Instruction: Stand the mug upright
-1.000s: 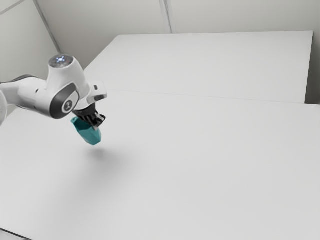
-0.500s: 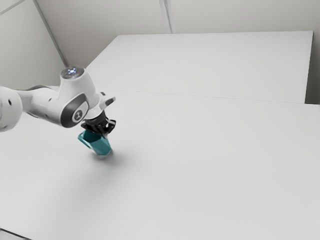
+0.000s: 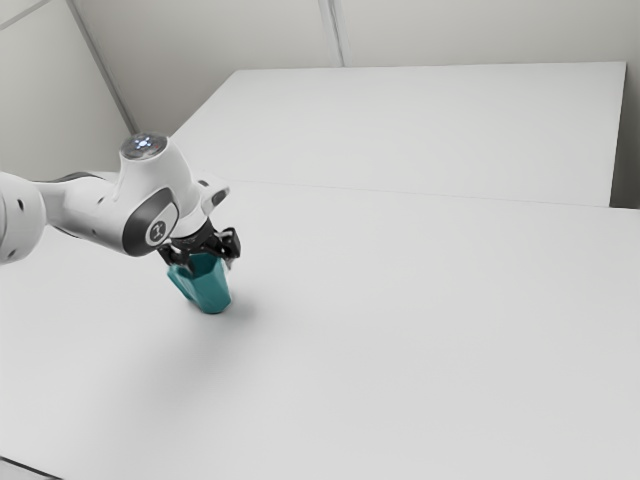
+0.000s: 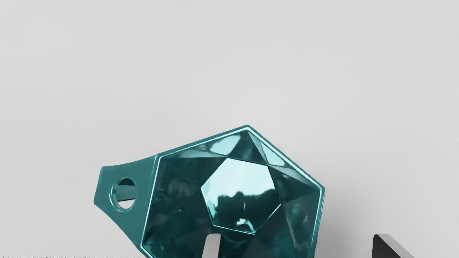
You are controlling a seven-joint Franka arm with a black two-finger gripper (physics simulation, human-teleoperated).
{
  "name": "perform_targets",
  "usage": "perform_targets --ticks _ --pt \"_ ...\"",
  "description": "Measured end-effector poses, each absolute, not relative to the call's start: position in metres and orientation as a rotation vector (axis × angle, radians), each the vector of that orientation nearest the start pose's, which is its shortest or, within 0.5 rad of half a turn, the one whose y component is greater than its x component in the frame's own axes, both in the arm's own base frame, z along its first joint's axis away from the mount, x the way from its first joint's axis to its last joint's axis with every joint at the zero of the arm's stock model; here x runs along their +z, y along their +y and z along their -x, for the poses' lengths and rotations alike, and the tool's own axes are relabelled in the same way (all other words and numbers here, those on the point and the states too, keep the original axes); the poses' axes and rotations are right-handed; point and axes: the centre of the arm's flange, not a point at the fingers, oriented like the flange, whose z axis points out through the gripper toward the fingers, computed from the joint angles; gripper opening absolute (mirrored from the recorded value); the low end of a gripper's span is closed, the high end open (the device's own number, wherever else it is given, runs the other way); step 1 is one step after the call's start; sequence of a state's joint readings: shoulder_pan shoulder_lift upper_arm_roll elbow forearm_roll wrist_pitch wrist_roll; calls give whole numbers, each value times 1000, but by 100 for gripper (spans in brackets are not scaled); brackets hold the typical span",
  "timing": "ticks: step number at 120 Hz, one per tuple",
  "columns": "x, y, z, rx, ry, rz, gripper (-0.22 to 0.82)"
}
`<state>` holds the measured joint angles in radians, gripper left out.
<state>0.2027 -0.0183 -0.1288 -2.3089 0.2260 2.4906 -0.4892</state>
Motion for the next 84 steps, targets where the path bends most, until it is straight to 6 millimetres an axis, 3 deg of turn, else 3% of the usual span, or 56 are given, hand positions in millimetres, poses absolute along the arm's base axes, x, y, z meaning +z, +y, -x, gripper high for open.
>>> perform_targets --ticks 32,84 --pt "412 37 -520 -413 -650 2922 56" --pt "545 -2 -551 -397 -497 2918 60"
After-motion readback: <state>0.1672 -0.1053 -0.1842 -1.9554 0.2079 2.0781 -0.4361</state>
